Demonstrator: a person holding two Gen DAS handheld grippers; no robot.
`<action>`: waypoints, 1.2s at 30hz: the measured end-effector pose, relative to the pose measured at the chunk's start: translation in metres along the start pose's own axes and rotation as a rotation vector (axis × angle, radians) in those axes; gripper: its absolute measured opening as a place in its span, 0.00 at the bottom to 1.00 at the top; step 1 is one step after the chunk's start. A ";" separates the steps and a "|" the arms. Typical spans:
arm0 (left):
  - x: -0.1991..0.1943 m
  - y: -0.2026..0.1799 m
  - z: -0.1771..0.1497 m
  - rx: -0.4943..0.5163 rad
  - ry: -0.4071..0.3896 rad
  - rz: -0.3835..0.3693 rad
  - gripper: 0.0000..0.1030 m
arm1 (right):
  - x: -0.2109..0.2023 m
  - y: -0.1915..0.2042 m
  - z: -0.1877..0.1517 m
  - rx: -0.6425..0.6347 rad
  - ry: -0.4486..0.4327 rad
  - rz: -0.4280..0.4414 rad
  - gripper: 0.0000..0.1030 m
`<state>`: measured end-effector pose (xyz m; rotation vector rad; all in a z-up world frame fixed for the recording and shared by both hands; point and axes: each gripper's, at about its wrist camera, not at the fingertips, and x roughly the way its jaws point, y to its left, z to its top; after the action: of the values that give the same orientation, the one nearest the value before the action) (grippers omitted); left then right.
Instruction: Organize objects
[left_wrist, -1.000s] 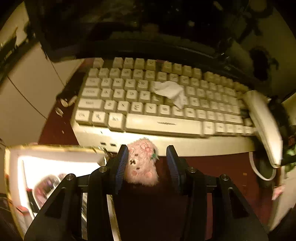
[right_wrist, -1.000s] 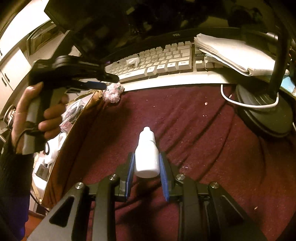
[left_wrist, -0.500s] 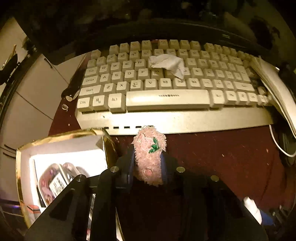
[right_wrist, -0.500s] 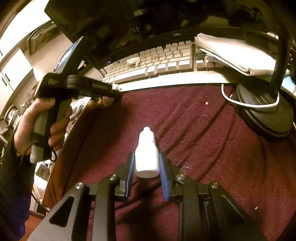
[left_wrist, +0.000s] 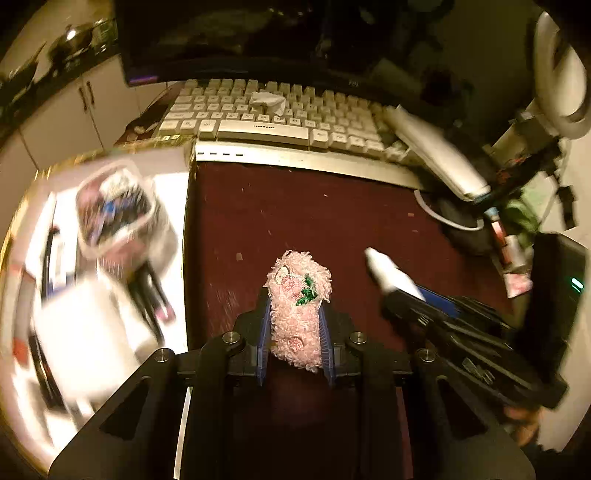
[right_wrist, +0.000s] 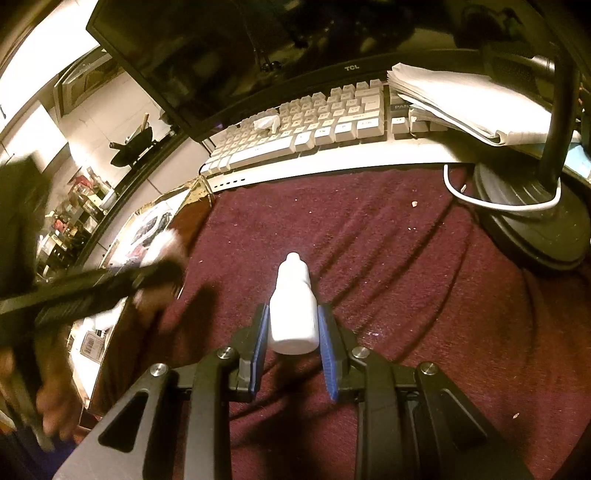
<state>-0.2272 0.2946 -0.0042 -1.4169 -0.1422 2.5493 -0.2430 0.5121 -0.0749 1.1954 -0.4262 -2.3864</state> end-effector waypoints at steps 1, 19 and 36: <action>-0.005 0.004 -0.009 -0.037 -0.010 -0.038 0.22 | 0.001 0.001 0.000 -0.001 0.002 0.005 0.25; -0.108 0.090 -0.056 -0.258 -0.221 -0.182 0.22 | -0.001 0.124 -0.013 -0.158 -0.011 0.131 0.25; -0.089 0.204 -0.040 -0.383 -0.196 -0.062 0.22 | 0.052 0.226 0.023 -0.377 0.089 0.112 0.25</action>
<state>-0.1774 0.0747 0.0087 -1.2457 -0.7286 2.7038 -0.2349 0.2939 0.0055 1.0671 -0.0102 -2.1826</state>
